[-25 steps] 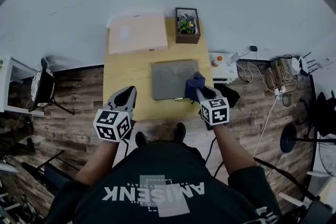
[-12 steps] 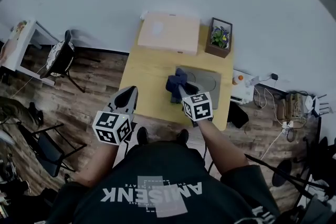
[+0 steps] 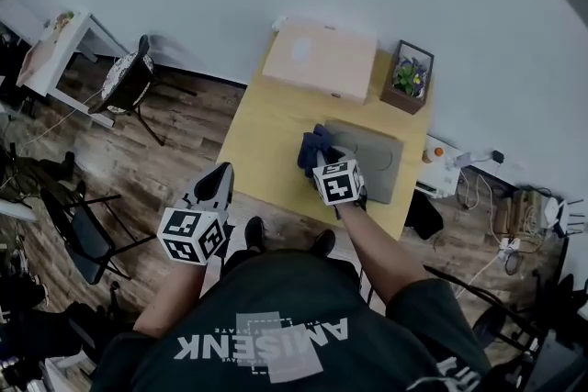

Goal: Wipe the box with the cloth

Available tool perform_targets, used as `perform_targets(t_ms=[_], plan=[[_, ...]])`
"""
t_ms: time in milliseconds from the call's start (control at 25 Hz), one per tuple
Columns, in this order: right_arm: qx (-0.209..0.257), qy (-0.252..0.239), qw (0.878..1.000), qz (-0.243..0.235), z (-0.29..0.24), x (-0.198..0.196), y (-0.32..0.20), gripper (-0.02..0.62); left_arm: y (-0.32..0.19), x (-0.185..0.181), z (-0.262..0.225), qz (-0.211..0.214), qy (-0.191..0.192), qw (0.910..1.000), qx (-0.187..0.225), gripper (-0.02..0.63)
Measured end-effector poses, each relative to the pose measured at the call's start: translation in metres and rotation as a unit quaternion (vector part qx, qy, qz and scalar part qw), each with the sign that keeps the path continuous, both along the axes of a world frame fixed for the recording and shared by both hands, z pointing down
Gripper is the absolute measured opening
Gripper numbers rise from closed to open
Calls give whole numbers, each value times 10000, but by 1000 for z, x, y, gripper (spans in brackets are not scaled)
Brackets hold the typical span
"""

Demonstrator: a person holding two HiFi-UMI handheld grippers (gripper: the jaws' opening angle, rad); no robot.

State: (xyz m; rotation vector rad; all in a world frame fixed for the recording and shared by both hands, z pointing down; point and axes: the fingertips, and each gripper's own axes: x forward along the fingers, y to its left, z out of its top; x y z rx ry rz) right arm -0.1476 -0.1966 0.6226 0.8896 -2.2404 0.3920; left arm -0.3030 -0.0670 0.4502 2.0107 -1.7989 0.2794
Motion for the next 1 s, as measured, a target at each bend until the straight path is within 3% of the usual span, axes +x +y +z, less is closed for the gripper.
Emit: perform_targets(t_ms=[280, 1000], plan=[[-42, 127, 9988, 479, 6, 28, -12, 63, -13, 11, 4, 169, 14, 9998, -72, 2], [-89, 186, 9900, 1396, 12, 122, -6, 64, -59, 57, 5, 1142, 9, 9935, 17, 2]])
